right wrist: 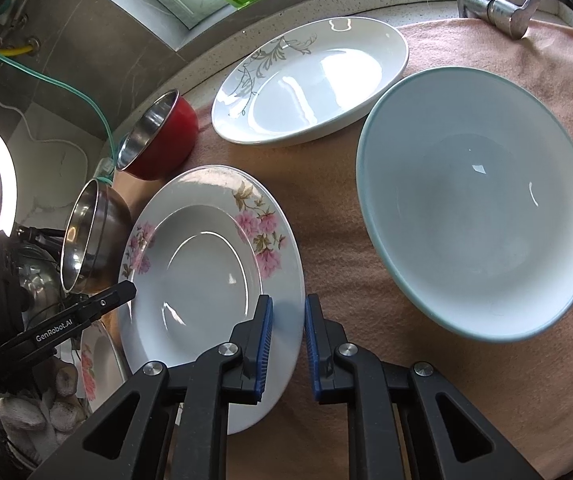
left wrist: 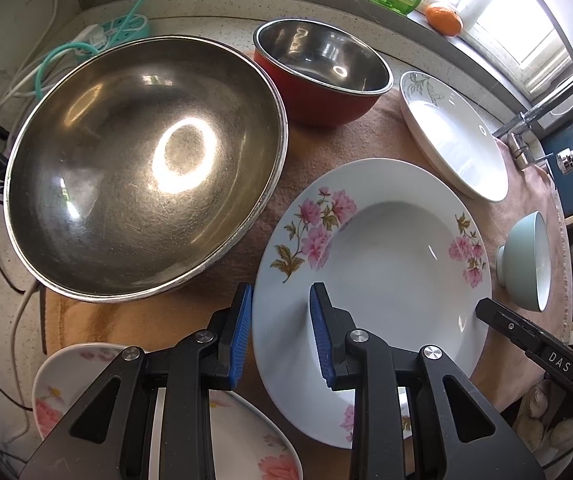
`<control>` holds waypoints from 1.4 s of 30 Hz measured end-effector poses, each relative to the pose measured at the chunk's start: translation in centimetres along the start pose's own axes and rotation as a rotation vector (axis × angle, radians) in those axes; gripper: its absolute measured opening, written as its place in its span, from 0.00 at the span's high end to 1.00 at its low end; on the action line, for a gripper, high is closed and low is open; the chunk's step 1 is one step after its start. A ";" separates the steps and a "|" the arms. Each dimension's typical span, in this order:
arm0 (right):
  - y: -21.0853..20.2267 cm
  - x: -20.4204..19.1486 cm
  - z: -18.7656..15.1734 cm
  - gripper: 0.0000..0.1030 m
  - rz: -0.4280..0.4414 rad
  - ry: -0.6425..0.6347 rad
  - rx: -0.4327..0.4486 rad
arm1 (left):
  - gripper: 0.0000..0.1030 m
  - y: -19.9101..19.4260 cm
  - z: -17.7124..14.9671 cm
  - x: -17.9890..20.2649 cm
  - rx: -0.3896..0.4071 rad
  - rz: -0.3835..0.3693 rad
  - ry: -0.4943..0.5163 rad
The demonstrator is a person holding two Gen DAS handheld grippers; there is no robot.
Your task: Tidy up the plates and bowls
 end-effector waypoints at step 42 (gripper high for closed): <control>-1.9 1.9 -0.8 0.86 -0.016 0.012 0.022 | 0.73 -0.3 -2.3 2.5 -0.012 -0.031 -0.015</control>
Point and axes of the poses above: each gripper's, at about its wrist camera, not at the fingertips, and y roughly the way its jaws point, x to its right, z to its top, the point moved 8 cm from there along y, roughly the way its jaws point, and after that the axes turned 4 degrees about -z, right-handed, at the moved point
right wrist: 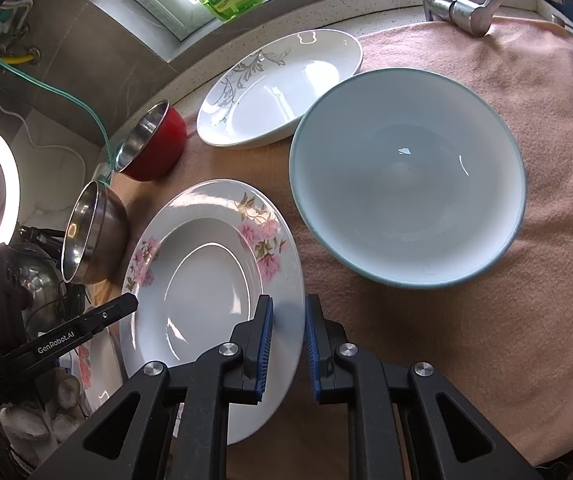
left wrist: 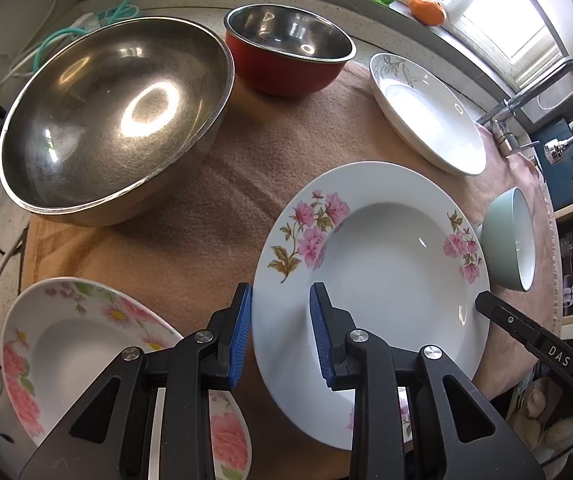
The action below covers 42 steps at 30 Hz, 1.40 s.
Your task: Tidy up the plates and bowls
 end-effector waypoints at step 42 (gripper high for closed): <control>-2.5 2.9 -4.0 0.86 -0.010 -0.011 -0.008 | 0.73 -0.6 -5.0 1.6 -0.018 0.009 -0.005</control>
Point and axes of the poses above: each gripper's, at about its wrist camera, not at the fingertips, and y roughly the way its jaws point, x to its right, z to its top, the point moved 8 cm from there along y, roughly the way its jaws point, and after that the axes turned 4 degrees about -z, right-handed, at the moved point
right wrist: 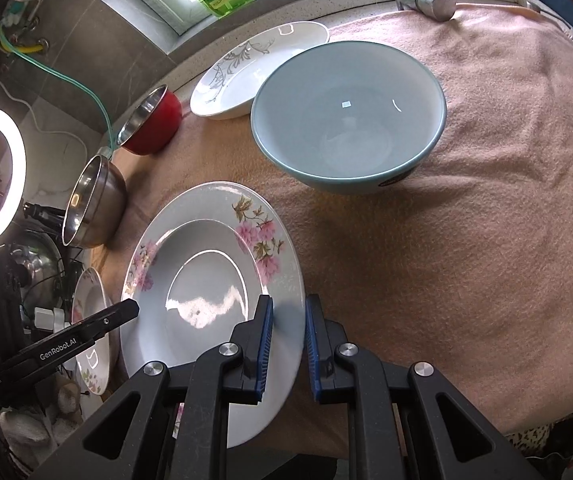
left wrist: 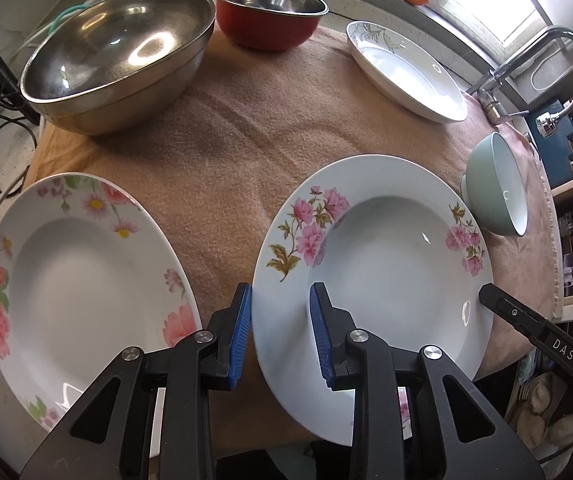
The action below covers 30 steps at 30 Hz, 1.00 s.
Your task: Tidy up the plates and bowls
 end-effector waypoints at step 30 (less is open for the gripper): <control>-0.1 1.1 -1.5 0.86 -0.022 0.002 -0.008 | 0.73 0.2 -0.8 0.5 0.003 -0.001 0.030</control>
Point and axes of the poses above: each gripper's, at about its wrist camera, not at the fingertips, and y roughly the way its jaws point, x to its right, z to its top, the point moved 8 cm from there along y, roughly the way its jaws point, and after that the axes turned 4 degrees about -z, right-handed, at the moved point
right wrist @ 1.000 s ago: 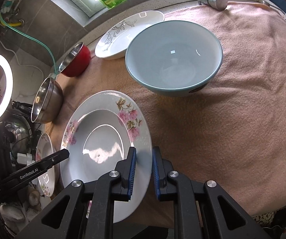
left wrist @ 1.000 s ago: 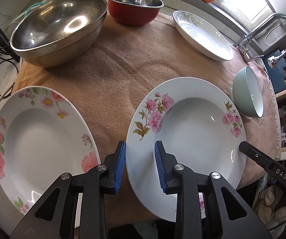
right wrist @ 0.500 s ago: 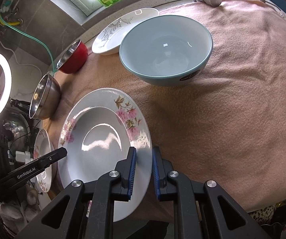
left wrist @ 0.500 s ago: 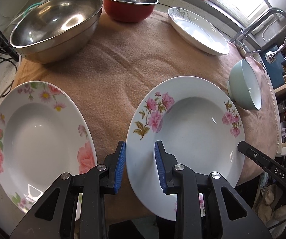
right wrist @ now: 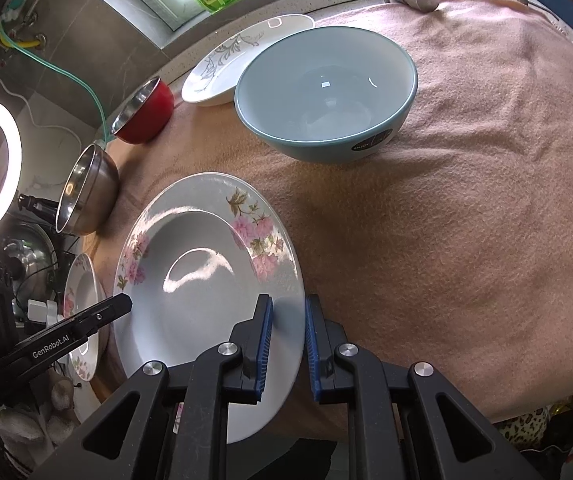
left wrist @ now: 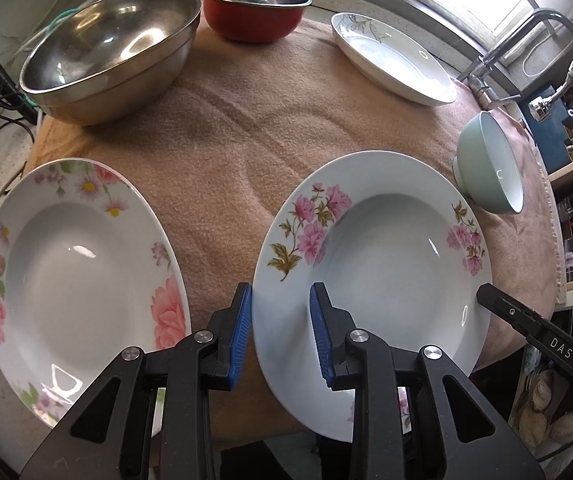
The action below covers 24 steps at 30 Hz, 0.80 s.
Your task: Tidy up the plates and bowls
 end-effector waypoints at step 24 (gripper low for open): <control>-1.3 -0.6 0.7 0.79 -0.045 -0.063 0.043 | 0.73 -1.0 0.6 0.2 0.036 0.003 0.020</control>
Point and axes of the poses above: each gripper's, at about its wrist camera, not at the fingertips, and y roughly the way its jaws point, x to its right, z to its top, the point moved 8 cm from there along y, roughly the way its jaws point, and after that the axes turned 4 degrees about -z, right-handed, at the moved point
